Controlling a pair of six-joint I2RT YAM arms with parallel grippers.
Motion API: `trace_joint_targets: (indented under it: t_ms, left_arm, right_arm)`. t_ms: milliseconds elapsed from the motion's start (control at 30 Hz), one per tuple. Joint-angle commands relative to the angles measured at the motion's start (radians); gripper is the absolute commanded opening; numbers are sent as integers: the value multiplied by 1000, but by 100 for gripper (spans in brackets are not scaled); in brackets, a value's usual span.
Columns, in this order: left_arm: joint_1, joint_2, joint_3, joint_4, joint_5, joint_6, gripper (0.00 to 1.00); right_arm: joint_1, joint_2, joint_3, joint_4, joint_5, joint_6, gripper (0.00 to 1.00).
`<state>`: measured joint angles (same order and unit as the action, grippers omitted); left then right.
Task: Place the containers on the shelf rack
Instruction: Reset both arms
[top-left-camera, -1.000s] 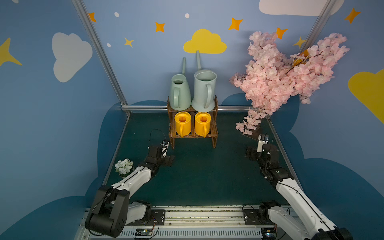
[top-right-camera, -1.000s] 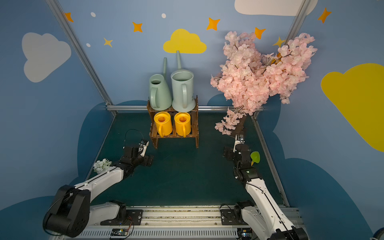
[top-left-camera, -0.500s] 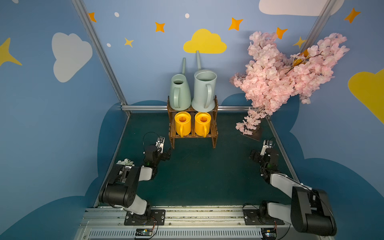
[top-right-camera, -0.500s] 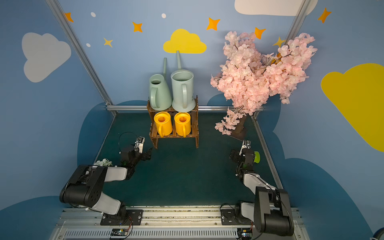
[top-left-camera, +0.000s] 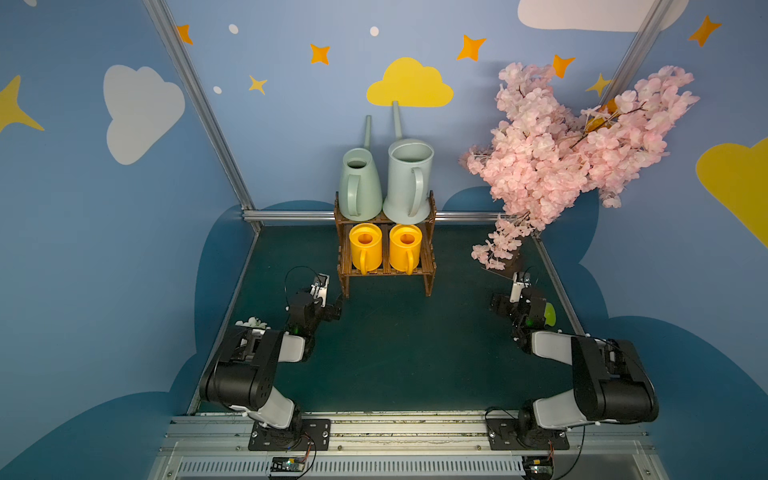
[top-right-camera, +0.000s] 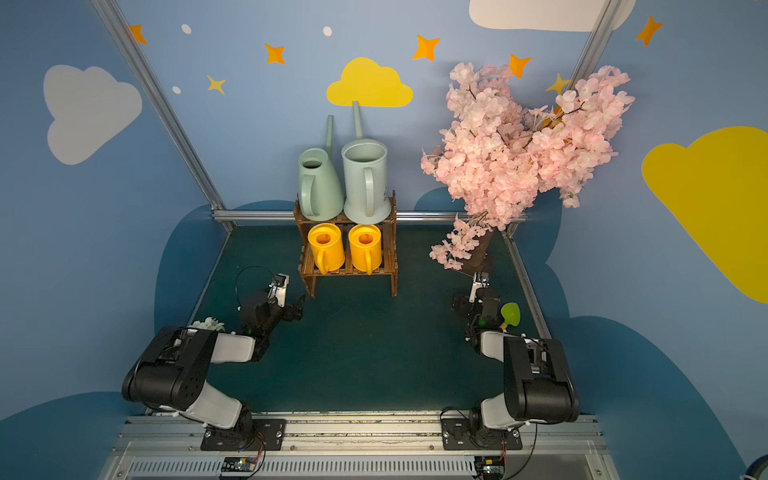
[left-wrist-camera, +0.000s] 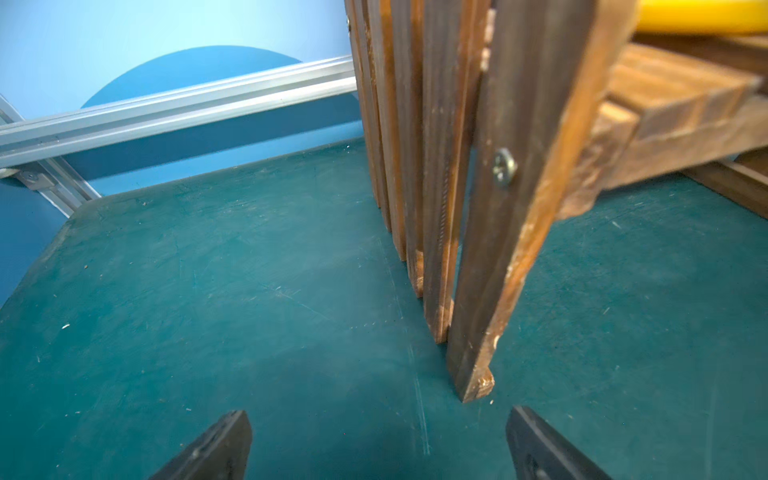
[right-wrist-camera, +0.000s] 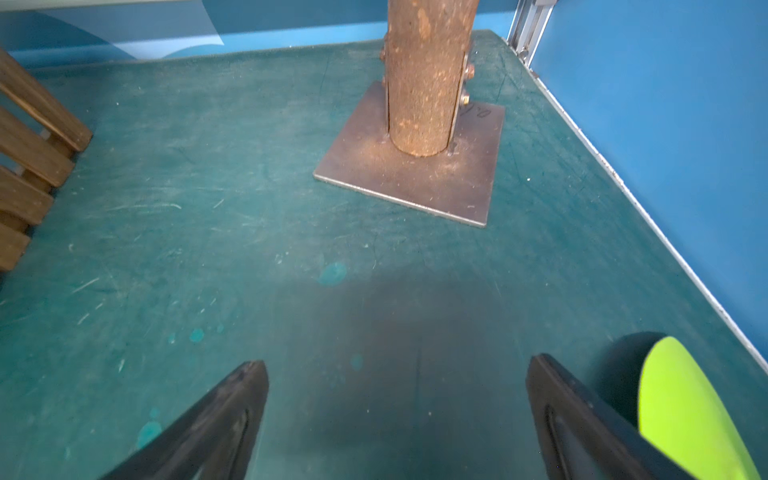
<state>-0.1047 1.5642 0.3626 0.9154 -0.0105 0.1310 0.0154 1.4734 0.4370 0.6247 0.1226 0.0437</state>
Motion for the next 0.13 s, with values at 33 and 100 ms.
trace_joint_targets:
  t_ms: [33,100]
  left_arm:
    - [4,3,-14,52,41,13,100]
    - [4,2,-16,53,42,12,100]
  right_arm:
    - [3,-6,14,1,12,-10,98]
    - [3,-7,15,1,14,-10,98]
